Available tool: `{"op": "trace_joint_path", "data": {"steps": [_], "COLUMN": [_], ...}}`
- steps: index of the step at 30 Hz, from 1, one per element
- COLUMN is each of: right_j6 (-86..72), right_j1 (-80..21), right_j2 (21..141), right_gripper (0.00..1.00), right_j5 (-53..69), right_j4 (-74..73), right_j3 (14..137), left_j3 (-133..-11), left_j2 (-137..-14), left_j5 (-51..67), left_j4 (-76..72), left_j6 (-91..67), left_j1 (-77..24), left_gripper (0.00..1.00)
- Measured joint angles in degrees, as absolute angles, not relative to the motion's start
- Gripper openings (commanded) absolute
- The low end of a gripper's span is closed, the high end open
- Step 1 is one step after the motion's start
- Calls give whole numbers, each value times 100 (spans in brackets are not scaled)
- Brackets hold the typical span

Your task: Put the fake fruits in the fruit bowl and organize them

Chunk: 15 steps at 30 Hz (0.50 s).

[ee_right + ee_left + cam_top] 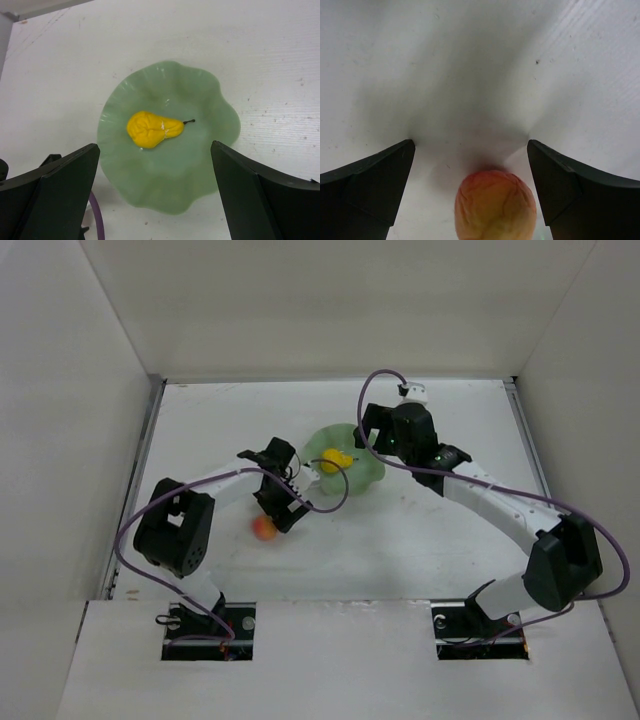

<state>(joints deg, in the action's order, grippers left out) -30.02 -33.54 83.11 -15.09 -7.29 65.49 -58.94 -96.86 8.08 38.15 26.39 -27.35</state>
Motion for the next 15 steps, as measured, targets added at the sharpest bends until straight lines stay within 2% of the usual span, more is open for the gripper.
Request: {"op": "trace_joint_path", "data": {"steps": [9,15], "right_j6": [-2950,-2950], "right_j1": [-3354,-3354], "right_j2": [8281,8281], "right_gripper": [100,100], "right_j5": [-1529,-1531], "right_j4": [-731,-727], "right_j3": [6475,6471], "left_j3": [-6007,-5972], "left_j2": [-9070,-9026], "left_j5": [1236,1188], "left_j4": [5249,5422], "left_j6": [3087,3168], "left_j1": [-2467,-2491], "left_gripper": [100,99]}}
